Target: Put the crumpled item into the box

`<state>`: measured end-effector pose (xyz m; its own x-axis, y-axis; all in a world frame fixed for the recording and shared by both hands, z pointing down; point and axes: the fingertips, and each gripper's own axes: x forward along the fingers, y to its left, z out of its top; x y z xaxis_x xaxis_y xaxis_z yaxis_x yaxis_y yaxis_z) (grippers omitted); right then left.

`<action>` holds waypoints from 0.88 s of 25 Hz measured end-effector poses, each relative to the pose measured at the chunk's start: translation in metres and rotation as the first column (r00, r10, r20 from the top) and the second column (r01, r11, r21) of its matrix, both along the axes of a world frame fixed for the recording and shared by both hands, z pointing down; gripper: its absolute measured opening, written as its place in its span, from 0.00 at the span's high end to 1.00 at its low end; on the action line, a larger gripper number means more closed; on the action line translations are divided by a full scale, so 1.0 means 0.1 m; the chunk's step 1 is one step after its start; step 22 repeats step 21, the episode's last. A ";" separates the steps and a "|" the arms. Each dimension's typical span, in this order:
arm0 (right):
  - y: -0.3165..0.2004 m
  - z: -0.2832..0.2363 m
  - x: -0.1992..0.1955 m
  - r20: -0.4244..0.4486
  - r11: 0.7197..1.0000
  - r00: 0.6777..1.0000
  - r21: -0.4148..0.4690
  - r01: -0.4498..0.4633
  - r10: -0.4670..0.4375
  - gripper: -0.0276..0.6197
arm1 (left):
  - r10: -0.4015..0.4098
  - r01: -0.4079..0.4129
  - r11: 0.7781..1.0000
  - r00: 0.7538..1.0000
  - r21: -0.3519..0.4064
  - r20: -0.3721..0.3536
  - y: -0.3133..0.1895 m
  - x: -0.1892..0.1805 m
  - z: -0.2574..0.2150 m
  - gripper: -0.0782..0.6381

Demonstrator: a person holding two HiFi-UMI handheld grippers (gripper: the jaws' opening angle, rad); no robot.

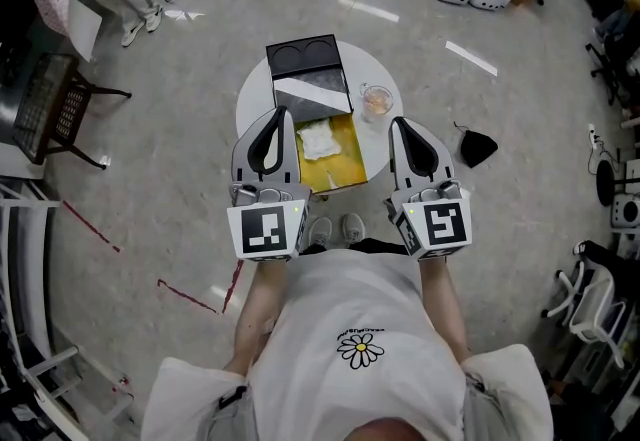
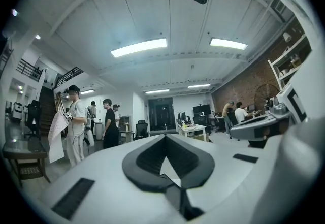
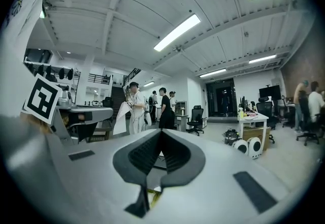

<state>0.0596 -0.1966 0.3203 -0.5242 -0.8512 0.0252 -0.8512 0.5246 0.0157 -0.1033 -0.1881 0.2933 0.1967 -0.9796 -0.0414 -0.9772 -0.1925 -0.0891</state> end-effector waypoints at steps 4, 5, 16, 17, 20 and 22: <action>0.00 -0.01 -0.03 -0.004 1.000 1.000 0.007 0.011 -0.011 0.95 | 0.002 -0.002 1.000 1.000 0.005 0.002 -0.02 -0.01 -0.03 0.89; -0.01 -0.01 -0.03 -0.004 1.000 1.000 0.007 0.012 -0.012 0.95 | 0.002 -0.002 1.000 1.000 0.003 0.000 -0.03 0.00 -0.03 0.89; -0.05 0.02 -0.02 -0.014 1.000 1.000 0.011 0.017 -0.017 0.95 | -0.003 0.003 1.000 1.000 -0.013 -0.004 -0.07 0.00 0.06 0.89; -0.06 0.02 -0.02 -0.014 1.000 1.000 0.011 0.016 -0.016 0.95 | -0.004 0.004 1.000 1.000 -0.013 -0.005 -0.08 -0.01 0.06 0.89; -0.08 0.02 -0.01 -0.015 1.000 1.000 0.011 0.014 -0.014 0.95 | -0.009 0.009 1.000 1.000 -0.017 -0.010 -0.10 -0.03 0.07 0.89; -0.09 0.02 -0.01 -0.015 1.000 1.000 0.010 0.013 -0.013 0.95 | -0.011 0.011 1.000 1.000 -0.018 -0.013 -0.10 -0.03 0.07 0.89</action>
